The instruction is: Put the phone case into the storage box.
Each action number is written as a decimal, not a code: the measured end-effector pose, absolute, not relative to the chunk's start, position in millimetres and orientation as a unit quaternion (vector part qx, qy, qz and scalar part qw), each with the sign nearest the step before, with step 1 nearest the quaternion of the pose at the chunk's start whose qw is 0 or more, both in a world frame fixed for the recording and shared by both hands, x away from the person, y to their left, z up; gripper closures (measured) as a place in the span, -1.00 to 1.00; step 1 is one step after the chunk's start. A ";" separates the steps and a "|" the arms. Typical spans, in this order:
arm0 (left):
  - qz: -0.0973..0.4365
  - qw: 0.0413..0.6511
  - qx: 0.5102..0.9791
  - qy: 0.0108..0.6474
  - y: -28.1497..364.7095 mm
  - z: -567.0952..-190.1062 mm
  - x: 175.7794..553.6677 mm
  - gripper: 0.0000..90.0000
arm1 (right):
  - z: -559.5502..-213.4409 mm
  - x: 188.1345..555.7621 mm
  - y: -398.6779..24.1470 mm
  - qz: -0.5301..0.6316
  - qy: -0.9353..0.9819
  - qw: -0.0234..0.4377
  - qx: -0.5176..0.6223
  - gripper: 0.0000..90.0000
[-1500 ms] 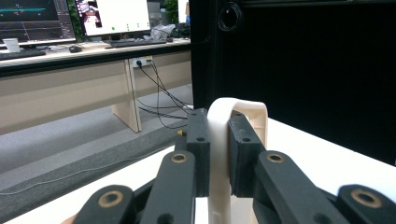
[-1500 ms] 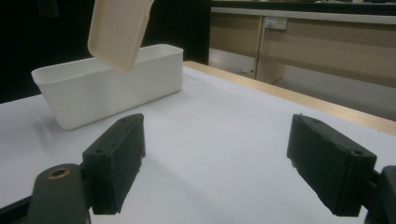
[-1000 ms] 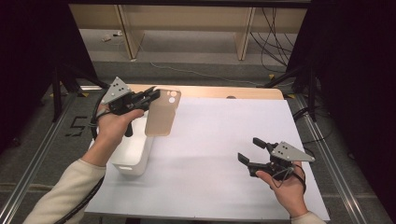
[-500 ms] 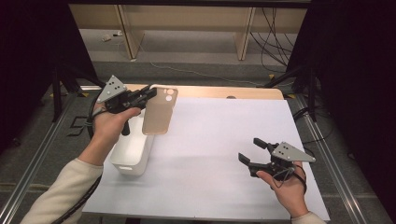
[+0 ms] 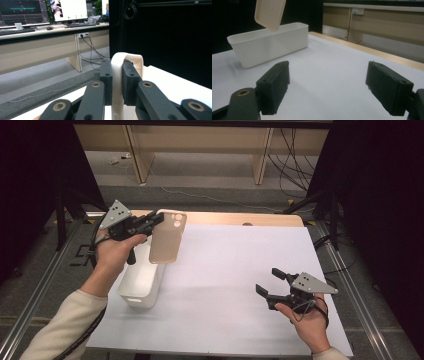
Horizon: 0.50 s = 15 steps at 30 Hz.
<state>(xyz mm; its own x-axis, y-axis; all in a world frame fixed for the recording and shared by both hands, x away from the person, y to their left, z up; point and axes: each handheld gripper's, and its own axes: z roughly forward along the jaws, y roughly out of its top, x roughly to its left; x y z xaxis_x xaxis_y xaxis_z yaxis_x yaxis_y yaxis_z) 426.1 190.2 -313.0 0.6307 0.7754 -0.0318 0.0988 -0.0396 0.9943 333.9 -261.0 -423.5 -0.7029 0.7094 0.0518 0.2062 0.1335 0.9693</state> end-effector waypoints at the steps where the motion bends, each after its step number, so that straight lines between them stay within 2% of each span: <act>1: 0.277 0.611 0.665 0.329 190.6 -313.0 426.1 0.81 | -423.4 333.8 -261.3 0.575 0.722 0.218 0.317 -0.54; 15: 0.285 0.606 0.663 0.335 199.1 -310.9 427.6 0.80 | -423.5 333.9 -261.5 0.572 0.723 0.221 0.318 -0.54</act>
